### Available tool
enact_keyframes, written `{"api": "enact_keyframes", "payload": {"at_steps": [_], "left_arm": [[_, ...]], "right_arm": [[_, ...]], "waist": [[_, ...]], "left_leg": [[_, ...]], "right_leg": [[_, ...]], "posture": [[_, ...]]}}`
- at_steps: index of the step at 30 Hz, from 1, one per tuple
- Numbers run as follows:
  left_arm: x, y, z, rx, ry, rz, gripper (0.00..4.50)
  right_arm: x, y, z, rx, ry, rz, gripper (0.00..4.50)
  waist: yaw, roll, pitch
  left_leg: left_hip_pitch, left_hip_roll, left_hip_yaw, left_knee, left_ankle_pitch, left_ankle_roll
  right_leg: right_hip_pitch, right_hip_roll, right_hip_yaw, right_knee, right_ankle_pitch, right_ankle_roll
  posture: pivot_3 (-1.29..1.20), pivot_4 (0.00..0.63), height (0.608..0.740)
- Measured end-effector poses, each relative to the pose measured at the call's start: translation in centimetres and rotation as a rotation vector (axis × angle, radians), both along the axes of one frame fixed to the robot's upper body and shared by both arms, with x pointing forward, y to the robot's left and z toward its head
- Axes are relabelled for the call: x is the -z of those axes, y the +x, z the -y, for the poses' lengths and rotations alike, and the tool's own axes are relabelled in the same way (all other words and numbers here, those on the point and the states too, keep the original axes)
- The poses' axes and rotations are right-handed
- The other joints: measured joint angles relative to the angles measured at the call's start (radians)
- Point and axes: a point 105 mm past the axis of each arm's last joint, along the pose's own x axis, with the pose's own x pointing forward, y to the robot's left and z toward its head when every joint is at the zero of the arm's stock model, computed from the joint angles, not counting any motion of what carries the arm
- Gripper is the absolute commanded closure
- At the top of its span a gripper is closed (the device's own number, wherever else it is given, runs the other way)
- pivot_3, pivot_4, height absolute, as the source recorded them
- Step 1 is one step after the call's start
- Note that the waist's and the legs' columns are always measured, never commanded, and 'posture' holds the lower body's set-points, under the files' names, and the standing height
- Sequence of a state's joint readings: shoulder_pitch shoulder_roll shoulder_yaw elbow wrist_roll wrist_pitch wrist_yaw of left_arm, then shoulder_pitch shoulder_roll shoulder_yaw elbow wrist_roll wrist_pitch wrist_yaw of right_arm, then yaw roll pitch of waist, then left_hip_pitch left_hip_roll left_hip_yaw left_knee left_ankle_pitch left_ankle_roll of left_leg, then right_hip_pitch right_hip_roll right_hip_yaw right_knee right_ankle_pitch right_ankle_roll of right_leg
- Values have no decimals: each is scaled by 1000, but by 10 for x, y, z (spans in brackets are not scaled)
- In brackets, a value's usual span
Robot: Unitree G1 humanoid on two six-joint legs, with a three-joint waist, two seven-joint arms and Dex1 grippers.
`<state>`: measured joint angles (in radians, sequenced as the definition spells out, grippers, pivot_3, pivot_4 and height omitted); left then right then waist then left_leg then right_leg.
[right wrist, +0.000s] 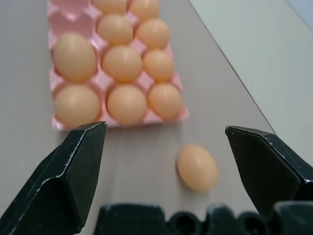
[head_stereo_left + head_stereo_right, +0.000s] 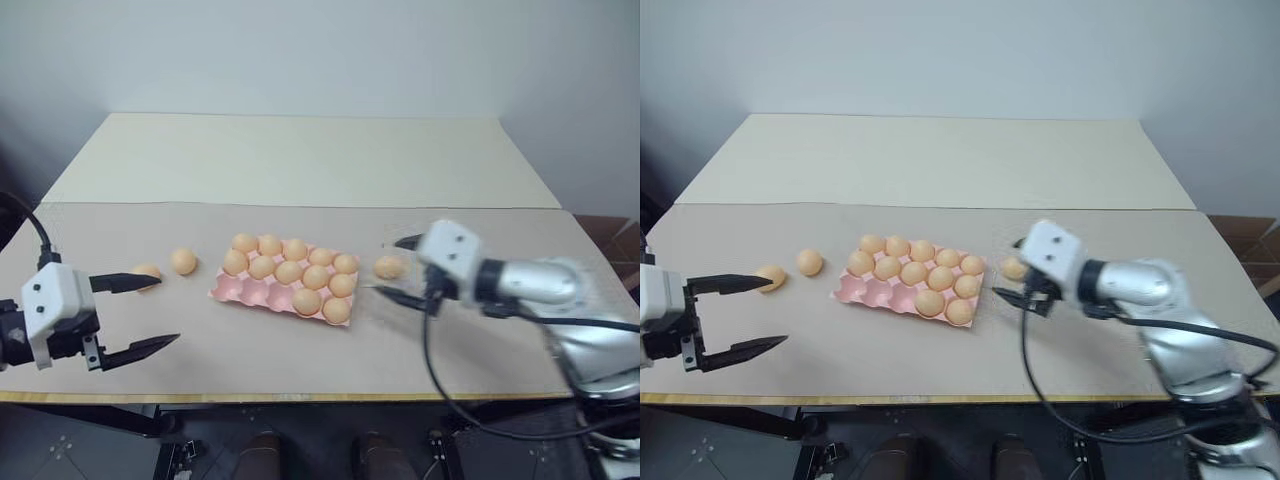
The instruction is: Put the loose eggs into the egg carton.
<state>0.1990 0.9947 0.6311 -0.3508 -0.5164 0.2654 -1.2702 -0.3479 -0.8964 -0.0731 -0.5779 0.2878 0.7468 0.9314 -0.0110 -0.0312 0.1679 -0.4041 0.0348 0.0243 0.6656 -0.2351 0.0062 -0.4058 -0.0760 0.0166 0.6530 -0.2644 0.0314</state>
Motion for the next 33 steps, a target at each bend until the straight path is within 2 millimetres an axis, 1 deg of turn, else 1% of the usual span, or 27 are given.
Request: {"api": "enact_keyframes", "payload": {"at_steps": [3,6,8,11,25,29,33], "left_arm": [[-1,0,0,2,-1,2,0],[-1,1,1,7,-3,3,0],[0,3,1,8,-8,2,0],[-1,4,3,16,-10,6,0],[-1,5,4,23,-10,6,0],[-4,6,3,22,-9,15,0],[-4,8,4,26,-10,17,0]], "right_arm": [[-2,-10,26,33,-28,-43,16],[2,-19,45,61,-76,-87,16],[7,-24,54,68,-104,-122,16],[10,-28,59,75,-114,-136,16],[10,-23,64,122,-107,-113,16],[8,-12,60,124,-97,-78,16],[9,11,45,106,-55,-27,16]], "waist": [[-3,0,0],[-2,0,0],[-1,0,0],[-3,0,0],[-1,0,0],[-3,0,0],[-6,0,0]], "left_leg": [[1,0,1,0,0,0],[1,0,1,0,0,0],[1,0,1,0,0,0],[1,0,1,0,0,0],[1,0,1,0,0,0],[1,0,1,0,0,0],[2,0,2,0,0,0]], "right_leg": [[0,0,1,0,0,0],[1,0,1,0,0,0],[1,0,1,0,0,0],[1,0,1,0,0,0],[1,0,1,0,0,0],[1,0,1,0,0,0],[1,1,2,0,0,0]], "posture": [[0,150,740],[0,150,740],[0,150,740],[0,150,740],[0,150,740],[0,150,740],[0,150,740]]}}
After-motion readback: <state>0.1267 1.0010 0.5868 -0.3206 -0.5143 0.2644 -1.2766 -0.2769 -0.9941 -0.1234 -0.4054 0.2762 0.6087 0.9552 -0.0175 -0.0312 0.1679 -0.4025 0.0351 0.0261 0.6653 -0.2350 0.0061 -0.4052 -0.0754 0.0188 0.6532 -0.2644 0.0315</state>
